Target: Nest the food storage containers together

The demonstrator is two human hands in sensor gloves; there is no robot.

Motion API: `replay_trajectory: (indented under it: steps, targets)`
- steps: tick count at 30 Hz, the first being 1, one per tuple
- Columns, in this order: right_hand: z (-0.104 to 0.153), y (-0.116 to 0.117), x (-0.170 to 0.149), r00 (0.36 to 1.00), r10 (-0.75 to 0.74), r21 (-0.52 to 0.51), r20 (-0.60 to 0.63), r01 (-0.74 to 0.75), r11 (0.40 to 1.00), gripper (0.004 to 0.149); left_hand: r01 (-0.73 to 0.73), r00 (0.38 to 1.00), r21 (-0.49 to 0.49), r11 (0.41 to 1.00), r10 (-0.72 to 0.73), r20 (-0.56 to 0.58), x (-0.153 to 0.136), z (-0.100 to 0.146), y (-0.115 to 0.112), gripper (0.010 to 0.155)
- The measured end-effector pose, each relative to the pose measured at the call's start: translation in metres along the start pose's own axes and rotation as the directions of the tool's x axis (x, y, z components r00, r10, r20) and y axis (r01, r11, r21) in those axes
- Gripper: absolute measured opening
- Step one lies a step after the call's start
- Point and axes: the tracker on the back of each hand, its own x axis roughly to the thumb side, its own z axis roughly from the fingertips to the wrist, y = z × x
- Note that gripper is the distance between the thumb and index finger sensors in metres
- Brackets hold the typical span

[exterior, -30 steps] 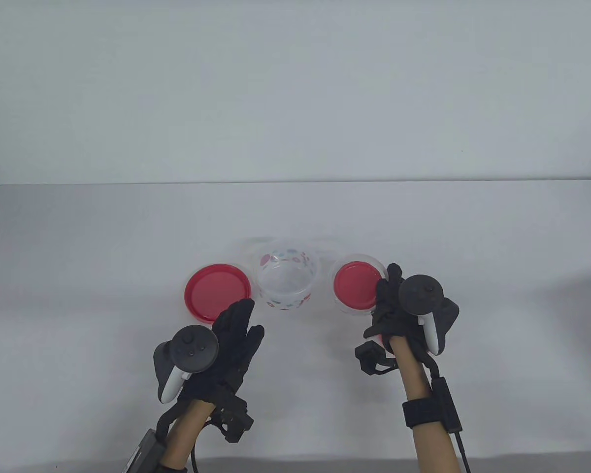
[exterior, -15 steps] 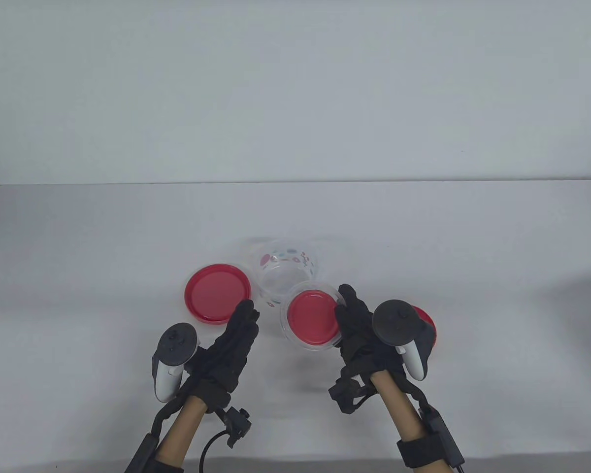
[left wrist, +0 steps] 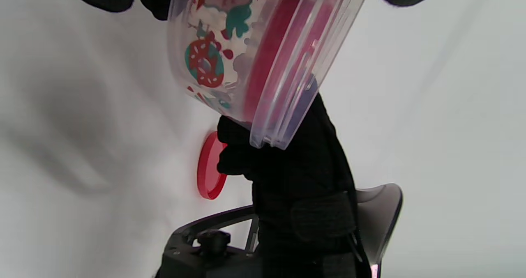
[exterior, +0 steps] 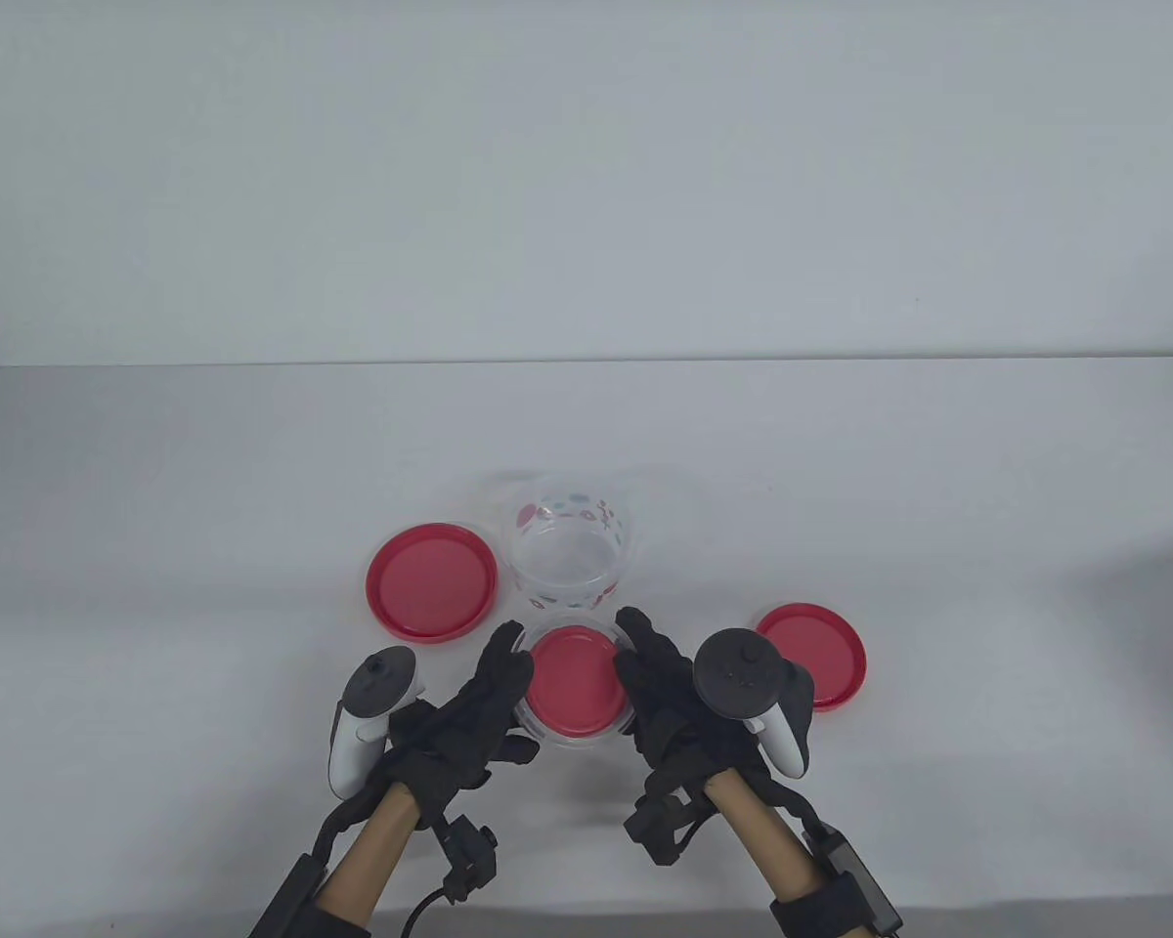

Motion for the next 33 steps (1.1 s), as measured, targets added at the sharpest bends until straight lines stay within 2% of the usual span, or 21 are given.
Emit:
replay_trajectory:
  steps: [2, 5, 8, 10, 13, 17, 19, 21, 24, 30, 33]
  targets:
    - [0.001, 0.001, -0.001, 1.000, 0.010, 0.005, 0.005, -0.010, 1.000, 0.056, -0.034, 0.999, -0.010, 0.999, 0.034, 0.000, -0.003, -0.001, 0.000, 0.087]
    - [0.000, -0.005, -0.006, 0.999, -0.050, 0.017, -0.021, 0.050, 0.999, 0.056, -0.072, 0.997, -0.016, 0.997, 0.072, -0.001, -0.005, -0.002, 0.000, 0.087]
    - [0.001, -0.031, -0.015, 0.993, -0.105, -0.141, -0.053, 0.097, 0.985, 0.058, -0.060, 0.998, 0.007, 0.998, 0.060, -0.003, -0.004, 0.000, 0.000, 0.087]
    - [0.002, -0.055, -0.027, 0.994, -0.058, -0.225, -0.088, 0.037, 0.974, 0.059, -0.044, 0.999, 0.020, 0.999, 0.044, 0.005, -0.003, 0.001, 0.001, 0.087]
    - [0.005, -0.096, -0.056, 0.973, 0.054, -0.321, -0.223, -0.125, 0.939, 0.061, -0.062, 0.998, 0.023, 0.998, 0.062, 0.027, 0.001, 0.003, 0.001, 0.086]
    - [0.012, -0.133, -0.089, 0.900, 0.181, -0.367, -0.397, -0.337, 0.867, 0.060, -0.099, 0.994, 0.017, 0.995, 0.098, 0.047, 0.003, 0.004, 0.003, 0.086]
    - [0.014, -0.142, -0.109, 0.840, 0.227, -0.352, -0.493, -0.431, 0.831, 0.058, -0.113, 0.992, 0.010, 0.994, 0.112, 0.049, 0.003, 0.003, 0.004, 0.085]
    - [0.012, -0.142, -0.125, 0.803, 0.238, -0.298, -0.547, -0.452, 0.841, 0.056, -0.123, 0.991, 0.003, 0.992, 0.123, 0.048, 0.003, 0.002, 0.004, 0.086]
    - [0.007, -0.135, -0.140, 0.768, 0.249, -0.223, -0.590, -0.451, 0.864, 0.055, -0.117, 0.992, 0.000, 0.993, 0.117, 0.046, 0.004, 0.002, 0.004, 0.086]
    - [0.005, -0.124, -0.152, 0.687, 0.341, -0.118, -0.642, -0.527, 0.842, 0.056, -0.147, 0.989, -0.011, 0.989, 0.147, 0.031, 0.001, 0.000, 0.004, 0.086]
    - [0.005, -0.120, -0.158, 0.685, 0.287, -0.074, -0.669, -0.446, 0.892, 0.056, -0.136, 0.990, -0.008, 0.991, 0.136, 0.028, 0.000, 0.000, 0.004, 0.086]
